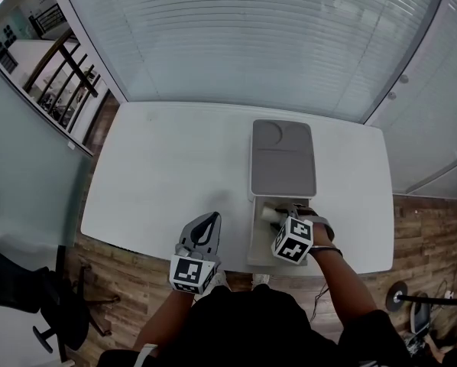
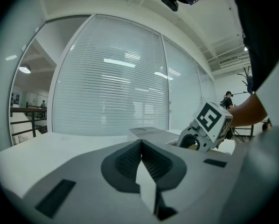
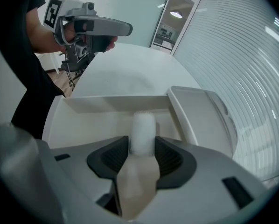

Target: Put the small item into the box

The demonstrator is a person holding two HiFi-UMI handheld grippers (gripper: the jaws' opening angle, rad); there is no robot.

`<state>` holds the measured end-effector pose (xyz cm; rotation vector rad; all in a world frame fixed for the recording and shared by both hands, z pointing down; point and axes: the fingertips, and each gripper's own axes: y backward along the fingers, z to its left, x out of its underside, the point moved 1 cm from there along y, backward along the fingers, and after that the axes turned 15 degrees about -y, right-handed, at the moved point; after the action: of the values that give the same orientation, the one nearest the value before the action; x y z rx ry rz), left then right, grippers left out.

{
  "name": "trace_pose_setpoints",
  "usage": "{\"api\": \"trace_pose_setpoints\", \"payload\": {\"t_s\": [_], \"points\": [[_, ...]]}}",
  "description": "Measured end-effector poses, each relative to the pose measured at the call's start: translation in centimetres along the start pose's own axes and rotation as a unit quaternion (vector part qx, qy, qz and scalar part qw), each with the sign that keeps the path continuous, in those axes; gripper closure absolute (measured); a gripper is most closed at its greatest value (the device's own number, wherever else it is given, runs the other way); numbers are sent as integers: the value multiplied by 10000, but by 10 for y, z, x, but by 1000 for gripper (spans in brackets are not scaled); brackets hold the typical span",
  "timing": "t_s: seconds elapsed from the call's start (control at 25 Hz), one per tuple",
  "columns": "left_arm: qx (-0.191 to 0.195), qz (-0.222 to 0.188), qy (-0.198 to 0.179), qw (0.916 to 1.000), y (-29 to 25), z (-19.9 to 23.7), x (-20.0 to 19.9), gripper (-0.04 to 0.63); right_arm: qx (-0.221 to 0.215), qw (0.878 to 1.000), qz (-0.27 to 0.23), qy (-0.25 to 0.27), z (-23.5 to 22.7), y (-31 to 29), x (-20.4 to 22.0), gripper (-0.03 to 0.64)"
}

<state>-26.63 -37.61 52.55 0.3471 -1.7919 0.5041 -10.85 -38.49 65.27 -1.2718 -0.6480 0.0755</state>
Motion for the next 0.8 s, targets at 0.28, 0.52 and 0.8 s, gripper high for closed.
{"api": "trace_pose_setpoints", "payload": {"t_s": [0.28, 0.52, 0.8], "points": [[32, -10, -29, 10000, -4, 6, 1, 581, 130, 9993, -266, -223, -2, 1, -8, 394], [104, -25, -48, 9999, -4, 6, -2, 581, 473, 9955, -713, -415, -3, 21, -17, 398], [204, -104, -49, 9997, -8, -1, -8, 582, 800, 9762, -1741, -1013, 3, 66, -43, 420]]}}
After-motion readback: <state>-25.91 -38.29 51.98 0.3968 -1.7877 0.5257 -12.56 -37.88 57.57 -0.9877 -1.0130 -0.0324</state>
